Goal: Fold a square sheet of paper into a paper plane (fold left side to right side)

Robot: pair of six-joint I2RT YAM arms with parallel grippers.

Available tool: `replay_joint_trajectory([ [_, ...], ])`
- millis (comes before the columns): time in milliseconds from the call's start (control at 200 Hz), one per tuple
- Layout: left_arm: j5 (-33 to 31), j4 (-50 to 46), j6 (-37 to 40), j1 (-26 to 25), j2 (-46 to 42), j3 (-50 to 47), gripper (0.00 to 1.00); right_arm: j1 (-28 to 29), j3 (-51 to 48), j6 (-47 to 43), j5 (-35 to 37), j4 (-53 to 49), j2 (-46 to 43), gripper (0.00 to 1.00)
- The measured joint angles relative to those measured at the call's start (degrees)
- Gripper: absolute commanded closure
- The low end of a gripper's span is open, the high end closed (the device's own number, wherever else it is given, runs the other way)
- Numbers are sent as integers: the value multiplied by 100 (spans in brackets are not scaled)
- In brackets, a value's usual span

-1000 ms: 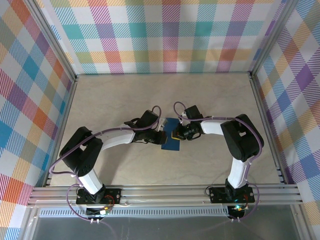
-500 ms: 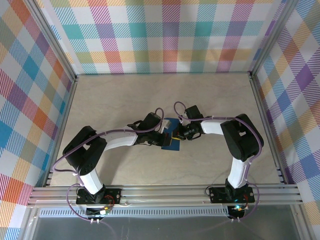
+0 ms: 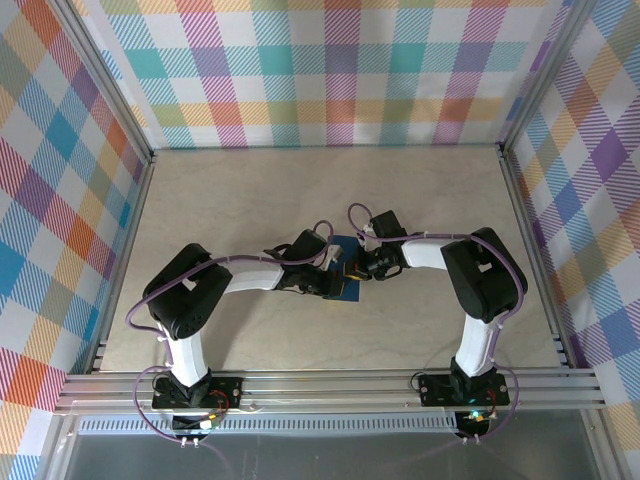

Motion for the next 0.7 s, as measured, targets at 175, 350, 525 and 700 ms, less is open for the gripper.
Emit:
replay_joint_trajectory([
  [175, -2, 35, -7, 4, 13, 39, 100, 0, 0, 0, 0, 0, 0, 100],
  [350, -2, 35, -15, 37, 33, 90, 100, 0, 0, -4, 0, -4, 2, 100],
  [525, -50, 28, -13, 44, 55, 105, 100, 0, 11, -42, 4, -24, 4, 100],
  [700, -114, 26, -13, 57, 59, 105, 100, 0, 52, -63, 7, -92, 22, 100],
])
